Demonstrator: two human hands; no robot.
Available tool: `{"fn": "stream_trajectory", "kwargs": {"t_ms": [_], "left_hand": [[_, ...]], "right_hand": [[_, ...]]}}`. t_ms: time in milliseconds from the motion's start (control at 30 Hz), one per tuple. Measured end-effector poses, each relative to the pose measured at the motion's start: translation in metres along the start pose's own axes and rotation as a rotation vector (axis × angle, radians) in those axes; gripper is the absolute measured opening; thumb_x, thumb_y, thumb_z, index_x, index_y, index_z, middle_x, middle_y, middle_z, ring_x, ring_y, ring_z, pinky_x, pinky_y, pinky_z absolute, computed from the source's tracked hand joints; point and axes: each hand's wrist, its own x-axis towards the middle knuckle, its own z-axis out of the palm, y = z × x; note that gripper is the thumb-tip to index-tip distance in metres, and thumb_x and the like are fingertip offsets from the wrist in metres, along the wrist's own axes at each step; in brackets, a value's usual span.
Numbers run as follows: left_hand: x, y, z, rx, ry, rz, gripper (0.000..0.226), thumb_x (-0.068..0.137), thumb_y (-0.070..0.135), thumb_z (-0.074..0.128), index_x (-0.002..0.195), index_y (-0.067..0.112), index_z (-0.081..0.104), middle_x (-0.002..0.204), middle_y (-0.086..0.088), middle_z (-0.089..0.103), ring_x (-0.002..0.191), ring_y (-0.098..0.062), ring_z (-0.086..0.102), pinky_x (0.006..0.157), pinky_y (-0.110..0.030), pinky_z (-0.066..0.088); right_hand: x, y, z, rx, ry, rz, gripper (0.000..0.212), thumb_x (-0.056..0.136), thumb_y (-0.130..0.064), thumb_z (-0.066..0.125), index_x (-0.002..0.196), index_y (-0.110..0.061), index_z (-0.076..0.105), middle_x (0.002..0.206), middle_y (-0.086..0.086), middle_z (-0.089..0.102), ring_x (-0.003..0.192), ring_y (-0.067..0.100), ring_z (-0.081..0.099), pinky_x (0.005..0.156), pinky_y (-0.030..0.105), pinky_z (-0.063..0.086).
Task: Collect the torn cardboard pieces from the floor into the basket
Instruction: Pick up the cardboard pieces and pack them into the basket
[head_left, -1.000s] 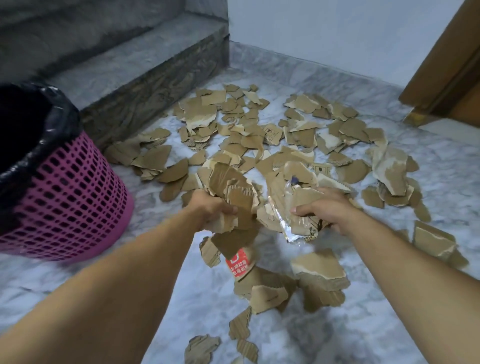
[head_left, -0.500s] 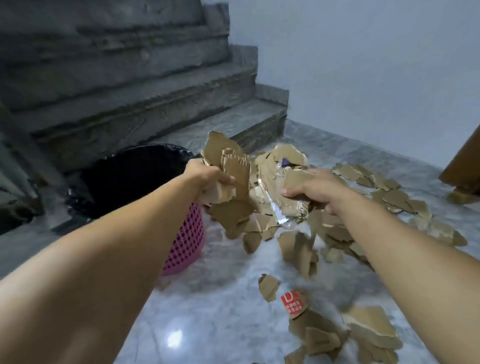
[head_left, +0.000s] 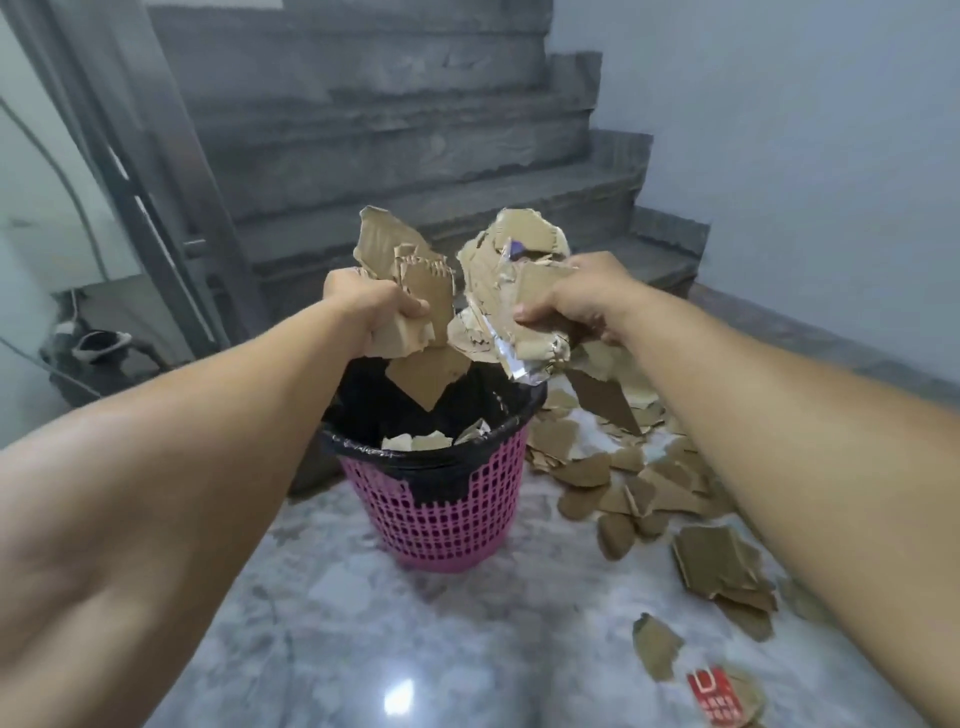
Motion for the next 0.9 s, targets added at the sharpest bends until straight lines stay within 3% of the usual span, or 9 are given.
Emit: {"fn": "stream_trajectory", "kwargs": {"t_ms": [67,133,200,333,467,567,633,800,900], "left_hand": [[0.010,-0.019,-0.004,-0.012,0.040,-0.016,0.036,0.070,0.002,0.083,0.078,0.012,0.051,0.083,-0.003,0.058,0.078,-0.021,0.061,0.050,-0.024,0.050],[0.022,-0.041,-0.004,0.029,0.073,-0.045,0.039,0.066,0.006,0.087,0.076,0.012,0.050,0.091,-0.005,0.061,0.086,-0.024,0.062,0.064,-0.028,0.052],[0.028,-0.058,-0.002,0.013,0.076,-0.077,0.043,0.062,0.011,0.090,0.085,0.007,0.055,0.098,-0.006,0.062,0.087,-0.023,0.060,0.065,-0.030,0.050],[0.036,-0.082,0.002,0.171,-0.072,-0.160,0.088,0.055,0.042,0.091,0.121,-0.001,0.053,0.106,-0.012,0.063,0.085,-0.027,0.062,0.064,-0.037,0.051],[0.044,-0.093,0.007,0.274,-0.141,-0.197,0.080,0.071,0.061,0.074,0.122,0.003,0.054,0.118,-0.006,0.058,0.104,-0.030,0.057,0.084,-0.039,0.045],[0.047,-0.099,0.015,0.344,-0.137,-0.166,0.078,0.084,0.062,0.058,0.132,0.001,0.050,0.135,-0.010,0.052,0.121,-0.033,0.049,0.093,-0.041,0.039],[0.043,-0.099,0.021,0.391,-0.122,-0.135,0.073,0.088,0.061,0.054,0.132,0.003,0.052,0.136,-0.014,0.052,0.124,-0.035,0.048,0.097,-0.043,0.040],[0.027,-0.092,0.043,0.514,-0.146,-0.011,0.059,0.091,0.053,0.054,0.116,-0.001,0.061,0.116,-0.011,0.062,0.105,-0.031,0.057,0.086,-0.038,0.045],[0.010,-0.086,0.062,0.560,-0.175,0.092,0.044,0.094,0.045,0.055,0.102,0.003,0.064,0.103,-0.011,0.061,0.101,-0.029,0.059,0.083,-0.033,0.045]], "right_hand": [[0.013,0.003,0.029,-0.045,-0.009,-0.008,0.067,0.053,-0.016,0.096,0.111,-0.007,0.065,0.101,0.006,0.070,0.089,0.021,0.068,0.081,0.032,0.057],[0.024,0.011,0.055,-0.092,-0.018,-0.011,0.070,0.051,-0.019,0.097,0.112,-0.007,0.064,0.103,0.006,0.069,0.095,0.024,0.067,0.087,0.036,0.056],[0.032,0.022,0.080,-0.186,-0.031,-0.022,0.068,0.055,-0.024,0.095,0.112,-0.009,0.063,0.104,0.006,0.067,0.099,0.025,0.064,0.090,0.039,0.055],[0.037,0.042,0.113,-0.375,-0.064,-0.083,0.058,0.071,-0.036,0.086,0.119,-0.010,0.064,0.117,0.011,0.067,0.108,0.028,0.062,0.093,0.035,0.052],[0.037,0.051,0.112,-0.332,-0.033,-0.086,0.039,0.085,-0.021,0.074,0.118,-0.004,0.065,0.120,0.016,0.064,0.113,0.031,0.060,0.094,0.035,0.052],[0.036,0.055,0.099,-0.207,0.031,-0.052,0.020,0.087,-0.002,0.060,0.103,0.000,0.071,0.109,0.020,0.069,0.097,0.034,0.067,0.088,0.041,0.057],[0.036,0.059,0.089,-0.037,0.033,0.012,0.019,0.083,0.008,0.054,0.082,-0.005,0.068,0.099,0.025,0.070,0.072,0.032,0.069,0.070,0.046,0.062],[0.022,0.070,0.052,0.101,0.107,0.069,0.014,0.079,0.009,0.067,0.072,-0.004,0.065,0.073,0.014,0.067,0.060,0.024,0.068,0.059,0.036,0.063],[0.016,0.087,0.033,0.085,0.179,0.090,0.003,0.075,0.004,0.073,0.075,0.001,0.071,0.072,0.014,0.071,0.056,0.023,0.069,0.058,0.035,0.062]]}}
